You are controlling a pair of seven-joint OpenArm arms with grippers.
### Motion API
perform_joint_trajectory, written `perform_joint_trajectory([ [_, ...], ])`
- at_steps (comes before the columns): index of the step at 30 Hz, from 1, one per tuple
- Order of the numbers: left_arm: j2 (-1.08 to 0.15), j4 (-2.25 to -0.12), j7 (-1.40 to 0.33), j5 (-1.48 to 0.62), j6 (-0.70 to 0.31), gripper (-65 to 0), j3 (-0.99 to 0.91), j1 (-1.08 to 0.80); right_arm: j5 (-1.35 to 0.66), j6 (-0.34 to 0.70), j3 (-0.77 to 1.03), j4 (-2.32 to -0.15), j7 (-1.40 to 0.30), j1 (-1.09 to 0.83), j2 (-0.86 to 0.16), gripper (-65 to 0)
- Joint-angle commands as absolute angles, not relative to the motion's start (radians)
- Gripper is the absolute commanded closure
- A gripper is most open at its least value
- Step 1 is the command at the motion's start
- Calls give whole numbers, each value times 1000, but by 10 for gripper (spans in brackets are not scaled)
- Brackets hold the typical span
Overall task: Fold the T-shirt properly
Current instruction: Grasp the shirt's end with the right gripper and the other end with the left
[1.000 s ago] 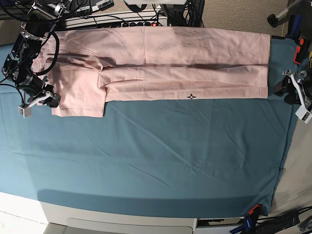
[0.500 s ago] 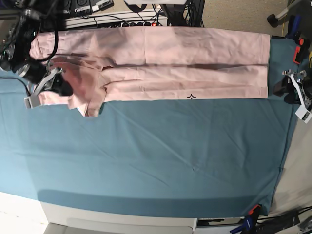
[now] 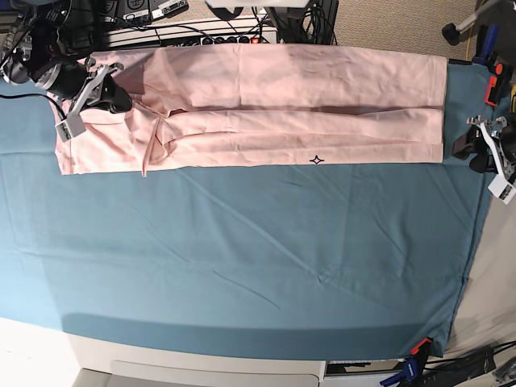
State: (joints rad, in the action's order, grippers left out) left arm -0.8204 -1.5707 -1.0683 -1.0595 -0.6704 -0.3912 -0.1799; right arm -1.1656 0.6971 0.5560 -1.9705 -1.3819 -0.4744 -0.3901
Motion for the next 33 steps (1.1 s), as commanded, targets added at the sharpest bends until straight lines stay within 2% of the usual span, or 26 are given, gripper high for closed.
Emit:
perform_joint_trajectory([
  [1, -848, -1582, -1047, -1076, -670, -350, -402, -168, -1215, 698, 564, -1986, -1385, -480, -407, 0],
  [5, -848, -1582, -1047, -1078, -670, -350, -402, -168, -1287, 698, 540, -1986, -1396, -488, -408, 0],
  [15, -848, -1582, -1047, -1077, -670, -350, -402, -169, -1213, 698, 468, -1986, -1396, -488, -408, 0],
  [18, -848, -1582, -1047, -1077, -671, -350, -402, -169, -1169, 698, 468, -1986, -1396, -495, -408, -250],
  [19, -849, -1582, -1048, -1077, -671, -350, -402, -169, -1159, 698, 469, -1986, -1396, -503, -408, -284],
  [23, -849, -1582, -1059, -1066, -670, -350, -402, -169, -1123, 698, 502, -1986, -1396, -518, -407, -287],
  [27, -849, -1582, -1105, -1047, -669, -350, -402, -170, -1081, 698, 609, -1986, -1387, -518, -407, -287],
  [33, -854, -1582, -1165, -1049, -564, -350, -403, -246, -1002, 698, 834, -1986, -1275, -515, -407, -287],
])
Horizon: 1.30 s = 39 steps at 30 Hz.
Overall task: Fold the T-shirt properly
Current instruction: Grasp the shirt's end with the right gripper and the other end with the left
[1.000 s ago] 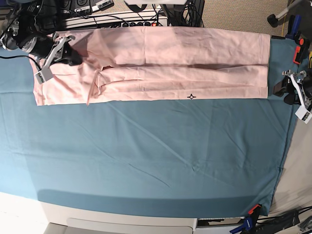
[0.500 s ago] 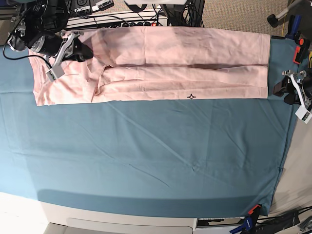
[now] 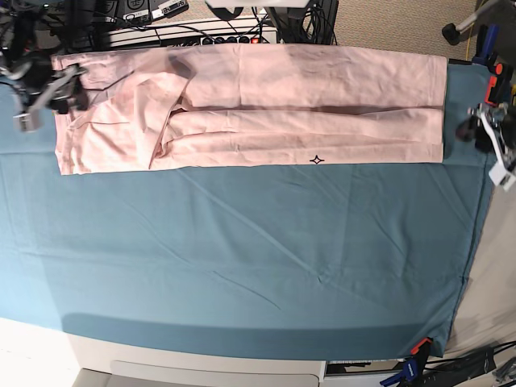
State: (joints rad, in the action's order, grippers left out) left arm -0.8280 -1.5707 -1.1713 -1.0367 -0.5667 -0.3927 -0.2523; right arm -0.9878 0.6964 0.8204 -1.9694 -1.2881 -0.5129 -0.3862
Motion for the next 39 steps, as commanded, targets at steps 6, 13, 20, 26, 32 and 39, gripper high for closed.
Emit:
perform_joint_trajectory([
  [6, -856, -1592, -1212, -1125, -542, -350, -487, -294, -1007, 698, 904, -1986, -1263, -515, -406, -287],
  [13, -855, -1592, -1238, -1239, -542, -350, -578, -360, -1052, 698, 888, -1986, -1267, -514, -364, -287],
  [20, -796, -1592, -1246, -1281, -543, -350, -578, -405, -838, 698, 686, -1986, -1196, -495, -360, -287],
  [26, -729, -1580, -1237, -1283, -542, -350, -578, -404, -530, 698, 519, -1986, -1008, -495, -360, -287],
  [32, -678, -1524, -1230, -1279, -542, -350, -578, -373, -402, 698, 472, -1986, -957, -480, -360, -287],
  [39, -656, -1337, -1227, -1288, -542, -350, -578, -262, -376, 698, 472, -1986, -942, -442, -360, -287],
])
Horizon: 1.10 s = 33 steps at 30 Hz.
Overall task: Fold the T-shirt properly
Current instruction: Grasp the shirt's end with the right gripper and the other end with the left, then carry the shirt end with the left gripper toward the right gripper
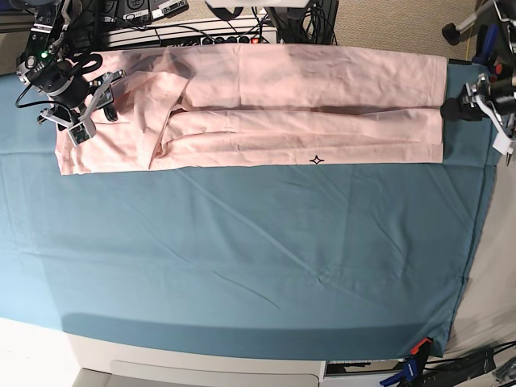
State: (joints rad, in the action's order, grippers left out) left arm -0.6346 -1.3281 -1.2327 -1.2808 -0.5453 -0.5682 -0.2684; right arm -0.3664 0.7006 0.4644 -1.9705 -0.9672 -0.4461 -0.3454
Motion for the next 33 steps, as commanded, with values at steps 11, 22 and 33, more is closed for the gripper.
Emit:
perform_joint_trajectory([
  [11, -618, -1215, -1287, -1400, -571, -350, -561, -222, -376, 690, 472, -1986, -941, -435, -360, -287],
  [22, -601, -1216, -1299, -1430, -588, -231, -431, -216, -376, 671, 472, -1986, -943, -435, -360, -287],
  [33, -561, -1504, -1346, -1470, -698, 0, -432, -228, -274, 406, 489, -1985, -978, -427, -324, -286],
])
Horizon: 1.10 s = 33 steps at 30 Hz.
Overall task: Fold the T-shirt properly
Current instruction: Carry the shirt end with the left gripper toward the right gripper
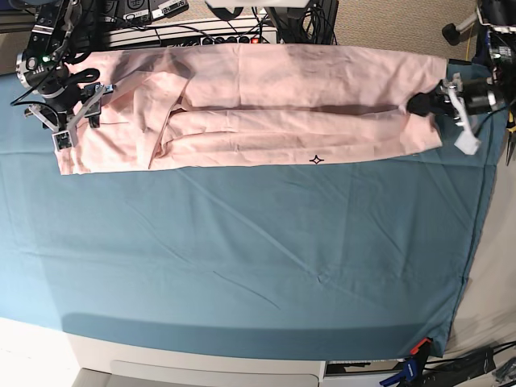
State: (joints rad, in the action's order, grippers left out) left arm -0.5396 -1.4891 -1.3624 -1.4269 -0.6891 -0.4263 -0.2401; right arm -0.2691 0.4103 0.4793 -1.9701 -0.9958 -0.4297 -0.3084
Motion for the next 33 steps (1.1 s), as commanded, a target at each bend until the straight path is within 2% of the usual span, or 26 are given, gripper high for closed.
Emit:
perform_joint_trajectory([
  [1, -546, -1579, -1346, -1459, -698, 0, -432, -236, -271, 388, 506, -1985, -974, -421, -303, -286],
  [5, -504, -1859, -1288, -1338, -698, 0, -427, -275, -319, 365, 605, -1983, -962, -374, -212, -286],
  [9, -496, -2005, -1172, -1169, -698, 0, -386, -336, -390, 367, 692, -1966, -960, -334, -195, -286],
  [14, -467, -2013, -1131, -1054, -698, 0, -264, -343, -424, 369, 771, -1885, -953, -305, -220, -286],
  [23, -330, -2013, -1041, -834, -688, 0, -39, -292, -487, 397, 834, -1683, -971, -237, -303, -286],
  [33, -226, -1984, -965, -672, -670, 0, 101, -231, -487, 397, 834, -1671, -972, -235, -310, -286],
])
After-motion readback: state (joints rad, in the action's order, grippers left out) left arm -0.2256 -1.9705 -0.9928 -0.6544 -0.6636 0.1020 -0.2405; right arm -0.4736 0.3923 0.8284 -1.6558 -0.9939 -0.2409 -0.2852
